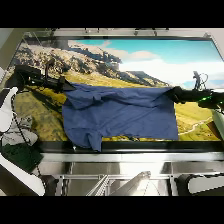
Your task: Fold the shirts.
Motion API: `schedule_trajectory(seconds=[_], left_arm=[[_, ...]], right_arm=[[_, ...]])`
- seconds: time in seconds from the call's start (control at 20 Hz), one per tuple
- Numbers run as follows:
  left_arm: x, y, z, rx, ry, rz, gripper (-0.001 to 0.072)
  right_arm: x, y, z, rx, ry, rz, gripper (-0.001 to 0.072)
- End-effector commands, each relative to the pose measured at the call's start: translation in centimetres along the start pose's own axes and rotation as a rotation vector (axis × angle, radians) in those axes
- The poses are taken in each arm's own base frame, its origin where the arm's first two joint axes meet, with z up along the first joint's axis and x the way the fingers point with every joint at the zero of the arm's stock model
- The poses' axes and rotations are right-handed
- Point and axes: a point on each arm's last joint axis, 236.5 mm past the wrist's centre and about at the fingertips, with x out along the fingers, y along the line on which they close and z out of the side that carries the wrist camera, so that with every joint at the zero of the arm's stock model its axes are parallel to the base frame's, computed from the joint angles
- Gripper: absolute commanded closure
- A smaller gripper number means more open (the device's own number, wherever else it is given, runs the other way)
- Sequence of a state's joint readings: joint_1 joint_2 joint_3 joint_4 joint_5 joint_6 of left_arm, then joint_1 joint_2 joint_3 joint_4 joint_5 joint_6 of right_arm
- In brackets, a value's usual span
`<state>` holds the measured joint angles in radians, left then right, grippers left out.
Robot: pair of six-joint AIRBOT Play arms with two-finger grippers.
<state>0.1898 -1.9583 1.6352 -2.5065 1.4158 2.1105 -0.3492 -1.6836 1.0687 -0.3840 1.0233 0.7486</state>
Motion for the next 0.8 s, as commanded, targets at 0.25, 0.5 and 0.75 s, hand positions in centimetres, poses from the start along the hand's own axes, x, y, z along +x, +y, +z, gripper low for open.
schedule_trajectory(seconds=[0.25,0.5,0.75], left_arm=[[-5.5,-2.8,-4.4,-0.200,0.212,-0.118,-0.0013],[-7.3,1.6,-15.0,-0.510,0.323,0.091,-0.0012],[-6.4,2.8,-22.1,-0.646,0.287,0.162,-0.0010]], right_arm=[[-6.6,-0.7,-0.8,0.169,0.054,0.057,0.0218],[-13.1,-7.8,-10.7,0.358,0.242,-0.185,0.0218],[-13.2,-10.0,-14.5,0.430,0.225,-0.233,0.0217]])
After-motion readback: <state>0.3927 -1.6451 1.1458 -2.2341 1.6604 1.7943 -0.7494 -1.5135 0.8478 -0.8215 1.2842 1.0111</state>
